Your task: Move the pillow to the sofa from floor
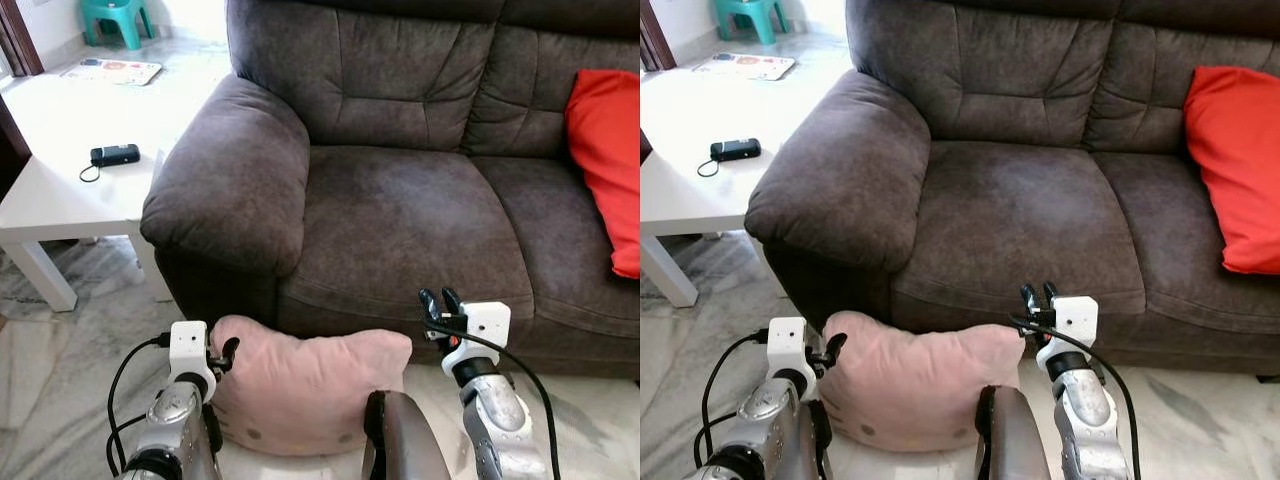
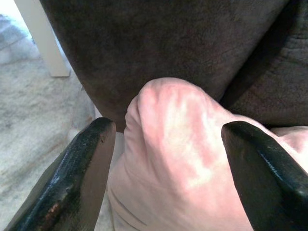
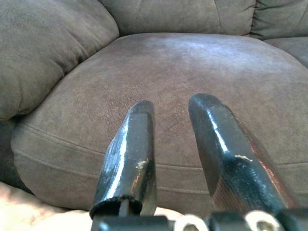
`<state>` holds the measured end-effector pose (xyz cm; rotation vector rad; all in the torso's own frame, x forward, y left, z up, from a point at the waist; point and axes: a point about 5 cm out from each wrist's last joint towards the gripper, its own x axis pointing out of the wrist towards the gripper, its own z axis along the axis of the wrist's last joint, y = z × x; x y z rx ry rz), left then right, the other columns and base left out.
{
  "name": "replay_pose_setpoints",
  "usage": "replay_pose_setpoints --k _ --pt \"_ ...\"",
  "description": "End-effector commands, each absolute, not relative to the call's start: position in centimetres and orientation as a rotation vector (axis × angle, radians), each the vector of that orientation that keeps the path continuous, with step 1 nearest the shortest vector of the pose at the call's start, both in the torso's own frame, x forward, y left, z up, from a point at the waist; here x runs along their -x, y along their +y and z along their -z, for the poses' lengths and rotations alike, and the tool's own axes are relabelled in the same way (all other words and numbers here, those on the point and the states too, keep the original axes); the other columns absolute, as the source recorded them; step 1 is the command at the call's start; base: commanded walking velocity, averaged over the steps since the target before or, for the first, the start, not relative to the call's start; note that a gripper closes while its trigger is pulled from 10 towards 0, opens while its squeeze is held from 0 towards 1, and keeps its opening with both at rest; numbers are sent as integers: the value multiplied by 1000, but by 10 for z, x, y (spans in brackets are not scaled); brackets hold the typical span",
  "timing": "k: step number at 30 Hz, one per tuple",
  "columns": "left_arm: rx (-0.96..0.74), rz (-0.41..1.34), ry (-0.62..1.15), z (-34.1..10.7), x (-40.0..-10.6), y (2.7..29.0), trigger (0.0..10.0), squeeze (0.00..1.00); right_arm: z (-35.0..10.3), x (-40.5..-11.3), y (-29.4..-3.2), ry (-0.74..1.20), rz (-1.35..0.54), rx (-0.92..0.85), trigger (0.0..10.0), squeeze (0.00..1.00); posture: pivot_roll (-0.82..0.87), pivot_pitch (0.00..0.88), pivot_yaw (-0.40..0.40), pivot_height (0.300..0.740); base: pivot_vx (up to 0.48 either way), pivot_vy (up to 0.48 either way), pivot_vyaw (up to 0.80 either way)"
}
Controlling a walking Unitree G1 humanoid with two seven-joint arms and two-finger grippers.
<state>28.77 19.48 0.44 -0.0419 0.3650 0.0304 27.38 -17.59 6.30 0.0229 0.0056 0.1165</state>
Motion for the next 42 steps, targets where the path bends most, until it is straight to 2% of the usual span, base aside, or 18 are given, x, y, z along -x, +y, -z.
replay_pose_setpoints --k 1,9,15,19,21,22,24,28,29,30,33,38,42 --pt "61 -32 373 -6 -291 194 10000 0 -65 -272 -178 4 -116 -23 10000 0 -17 0 -112 478 0 0 0" --pt "46 -23 394 -7 -294 196 10000 0 -79 -273 -178 -25 -139 -18 10000 0 -41 0 -128 478 0 0 0" --pt "29 4 400 -10 -300 191 10000 0 -109 -272 -186 -90 -131 -45 10000 0 -82 8 -160 478 0 0 0" --pt "49 -6 370 -15 -303 190 10000 0 -138 -264 -193 -129 -141 -44 10000 0 -108 96 -204 478 0 0 0" --pt "45 -7 368 -15 -303 191 10000 0 -141 -264 -193 -130 -146 -47 10000 0 -108 96 -204 478 0 0 0" --pt "52 -10 349 -18 -305 193 10000 0 -150 -262 -190 -136 -171 -45 10000 0 -123 146 -237 478 0 0 0" --pt "50 -11 341 -19 -305 193 10000 0 -155 -260 -189 -139 -182 -45 10000 0 -123 152 -241 478 0 0 0" --pt "19 -19 332 -21 -304 200 10000 0 -175 -252 -184 -137 -235 -38 10000 0 -143 229 -282 478 0 0 0" --pt "4 -23 328 -22 -304 202 10000 173 -177 -252 -183 -135 -241 -41 10000 0 -143 229 -282 478 0 0 0" --pt "-25 -37 329 -24 -304 207 10000 1000 -179 -251 -182 -132 -247 -42 10000 0 -142 248 -288 478 0 0 0" --pt "-81 -113 288 -36 -308 227 10000 1000 -190 -247 -179 -132 -274 -42 10000 0 -127 261 -294 478 0 0 0" --pt "-100 -154 230 -52 -315 239 10000 1000 -198 -246 -177 -130 -282 -49 10000 0 -129 287 -292 478 0 0 0" --pt "-34 -156 148 -72 -326 243 10000 1000 -204 -239 -176 -107 -287 -53 10000 0 -139 297 -293 478 0 0 0"
